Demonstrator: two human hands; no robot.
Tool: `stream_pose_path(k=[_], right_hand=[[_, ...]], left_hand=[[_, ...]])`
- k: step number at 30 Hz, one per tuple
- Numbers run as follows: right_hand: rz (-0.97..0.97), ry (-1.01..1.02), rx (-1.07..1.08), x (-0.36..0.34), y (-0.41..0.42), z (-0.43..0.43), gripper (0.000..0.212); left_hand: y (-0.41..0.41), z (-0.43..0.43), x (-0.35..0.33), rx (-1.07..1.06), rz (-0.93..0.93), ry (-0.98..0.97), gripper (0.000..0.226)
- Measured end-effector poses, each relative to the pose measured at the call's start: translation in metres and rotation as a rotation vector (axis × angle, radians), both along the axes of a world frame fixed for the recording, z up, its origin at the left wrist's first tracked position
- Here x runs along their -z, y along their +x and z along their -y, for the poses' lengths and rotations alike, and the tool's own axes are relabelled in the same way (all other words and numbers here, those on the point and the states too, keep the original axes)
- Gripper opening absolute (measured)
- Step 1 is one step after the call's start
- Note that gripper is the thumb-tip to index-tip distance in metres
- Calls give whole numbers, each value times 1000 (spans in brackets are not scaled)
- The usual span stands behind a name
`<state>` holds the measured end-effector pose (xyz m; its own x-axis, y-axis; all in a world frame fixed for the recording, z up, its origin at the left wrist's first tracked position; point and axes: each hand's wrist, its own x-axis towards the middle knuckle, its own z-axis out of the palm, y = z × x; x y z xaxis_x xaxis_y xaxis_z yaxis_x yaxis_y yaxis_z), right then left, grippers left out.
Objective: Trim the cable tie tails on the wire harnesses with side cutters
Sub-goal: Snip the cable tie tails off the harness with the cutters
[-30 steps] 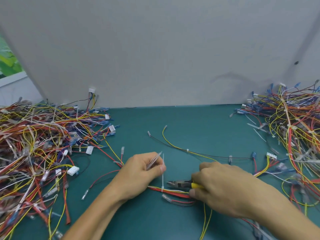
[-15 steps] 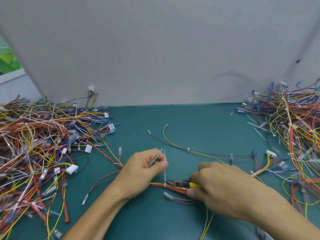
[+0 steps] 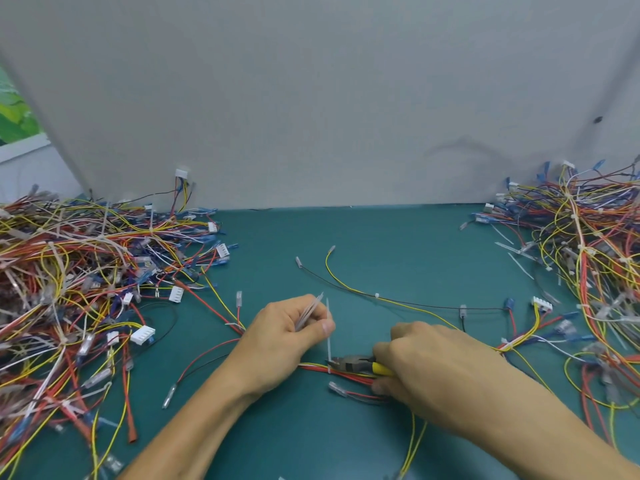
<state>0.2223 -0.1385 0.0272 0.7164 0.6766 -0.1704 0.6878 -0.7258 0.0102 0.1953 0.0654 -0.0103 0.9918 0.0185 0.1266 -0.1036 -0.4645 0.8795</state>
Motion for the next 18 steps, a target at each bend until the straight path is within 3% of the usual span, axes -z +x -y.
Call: stream_pose_path(k=[18], right_hand=[[22, -67, -19, 6, 5, -2, 21]], left_hand=[[2, 0, -2, -11, -31, 0, 19]])
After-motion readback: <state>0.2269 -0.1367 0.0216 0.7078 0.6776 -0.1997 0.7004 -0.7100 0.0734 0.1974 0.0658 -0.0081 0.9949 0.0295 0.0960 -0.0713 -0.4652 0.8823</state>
